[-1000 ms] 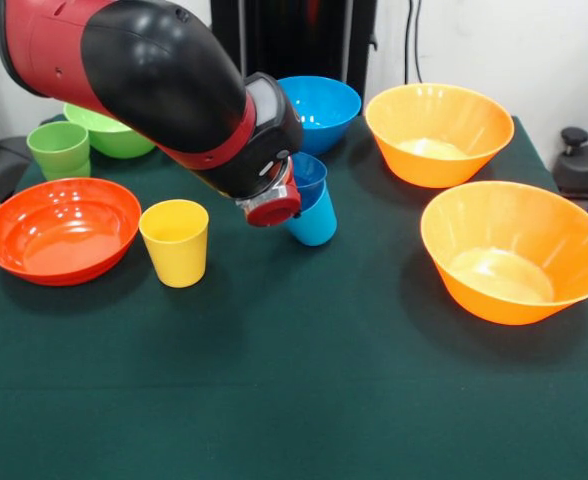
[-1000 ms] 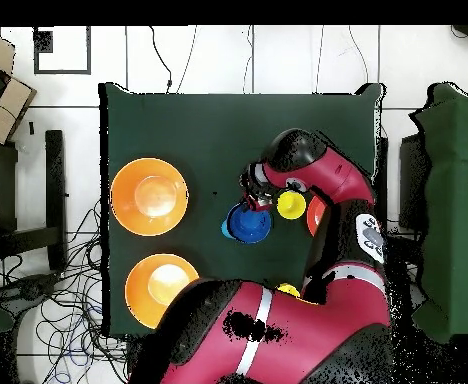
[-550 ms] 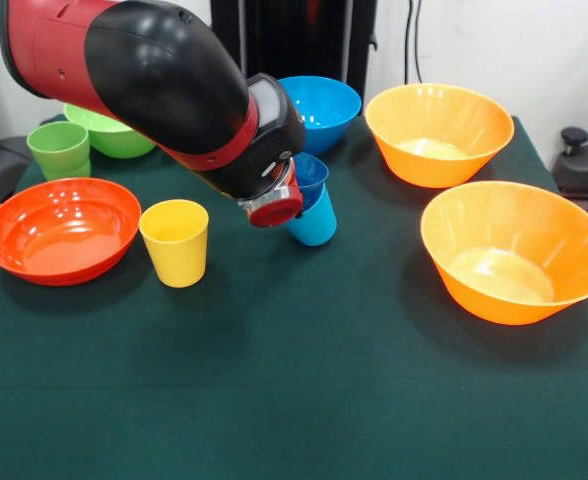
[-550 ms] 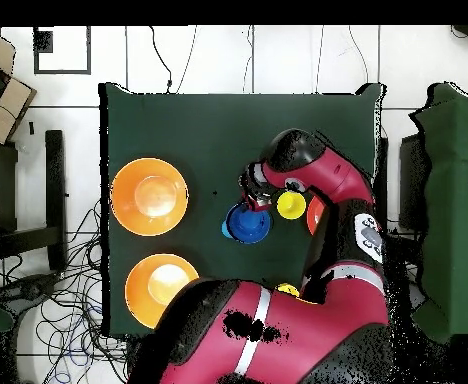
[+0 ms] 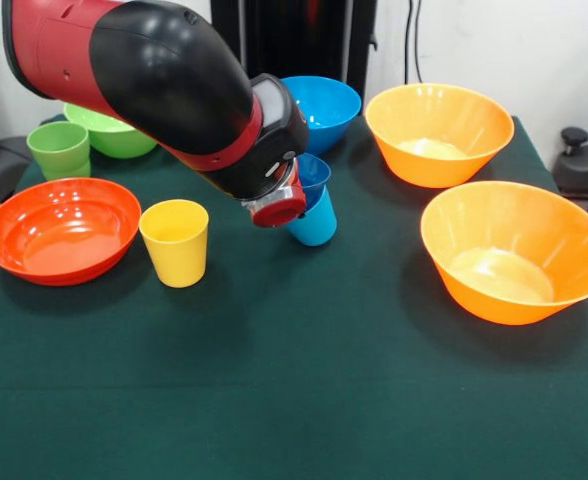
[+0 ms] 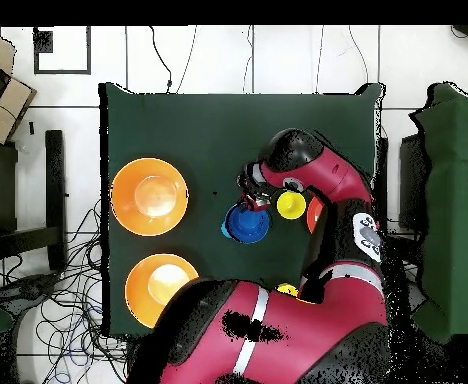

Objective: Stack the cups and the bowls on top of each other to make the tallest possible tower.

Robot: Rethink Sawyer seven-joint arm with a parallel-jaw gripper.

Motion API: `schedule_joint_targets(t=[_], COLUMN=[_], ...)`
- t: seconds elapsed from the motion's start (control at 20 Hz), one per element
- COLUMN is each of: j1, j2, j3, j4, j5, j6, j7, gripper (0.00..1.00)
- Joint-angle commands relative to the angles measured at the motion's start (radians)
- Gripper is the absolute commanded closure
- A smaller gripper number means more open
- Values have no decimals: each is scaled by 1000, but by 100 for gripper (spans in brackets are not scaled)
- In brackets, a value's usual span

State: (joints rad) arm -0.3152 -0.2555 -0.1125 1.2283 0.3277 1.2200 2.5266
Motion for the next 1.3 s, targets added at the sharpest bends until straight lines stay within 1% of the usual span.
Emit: schedule_joint_targets(t=[0.05, 0.5, 1.3], j1=[22, 20, 51], j2=[33, 32, 14], j3=[57, 51, 38], j4=[-44, -45, -21], j5=[-28, -26, -3], j6=[40, 45, 41], j7=[82, 90, 136], gripper=[100, 100, 100])
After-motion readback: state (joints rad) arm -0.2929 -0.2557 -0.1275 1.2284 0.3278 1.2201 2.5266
